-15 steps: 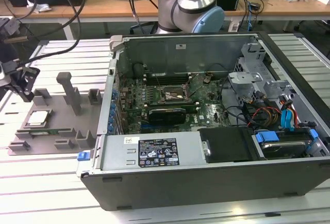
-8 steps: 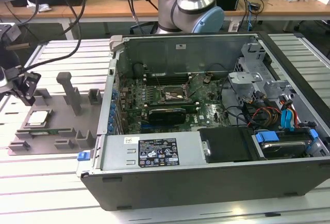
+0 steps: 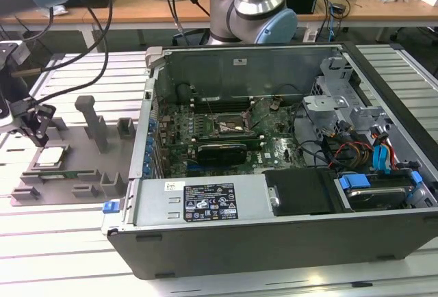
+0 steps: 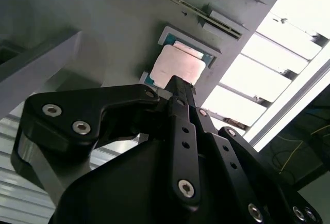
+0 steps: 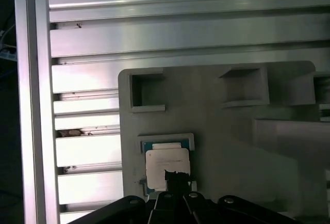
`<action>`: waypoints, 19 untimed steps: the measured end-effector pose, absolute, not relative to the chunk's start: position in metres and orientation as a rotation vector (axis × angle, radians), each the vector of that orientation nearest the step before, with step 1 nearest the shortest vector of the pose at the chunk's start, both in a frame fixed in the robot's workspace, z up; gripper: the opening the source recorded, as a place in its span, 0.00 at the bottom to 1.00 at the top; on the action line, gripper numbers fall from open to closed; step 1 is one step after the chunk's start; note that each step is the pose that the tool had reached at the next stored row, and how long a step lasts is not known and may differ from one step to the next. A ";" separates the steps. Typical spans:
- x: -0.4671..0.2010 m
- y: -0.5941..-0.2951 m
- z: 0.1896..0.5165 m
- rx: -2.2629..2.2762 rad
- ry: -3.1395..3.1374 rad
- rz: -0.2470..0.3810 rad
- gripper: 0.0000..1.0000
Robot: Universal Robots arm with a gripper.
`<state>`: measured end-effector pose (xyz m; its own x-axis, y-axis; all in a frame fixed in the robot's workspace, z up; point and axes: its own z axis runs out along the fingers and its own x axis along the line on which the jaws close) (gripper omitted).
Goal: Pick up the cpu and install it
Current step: 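Pick up the cpu and move it towards the insertion slot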
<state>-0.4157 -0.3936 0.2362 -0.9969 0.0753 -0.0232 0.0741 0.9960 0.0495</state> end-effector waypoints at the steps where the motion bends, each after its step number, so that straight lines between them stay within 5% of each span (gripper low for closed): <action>1: -0.416 -0.394 0.234 0.117 3.114 0.076 0.11; 19: -0.417 -0.397 0.204 0.083 3.117 0.078 0.11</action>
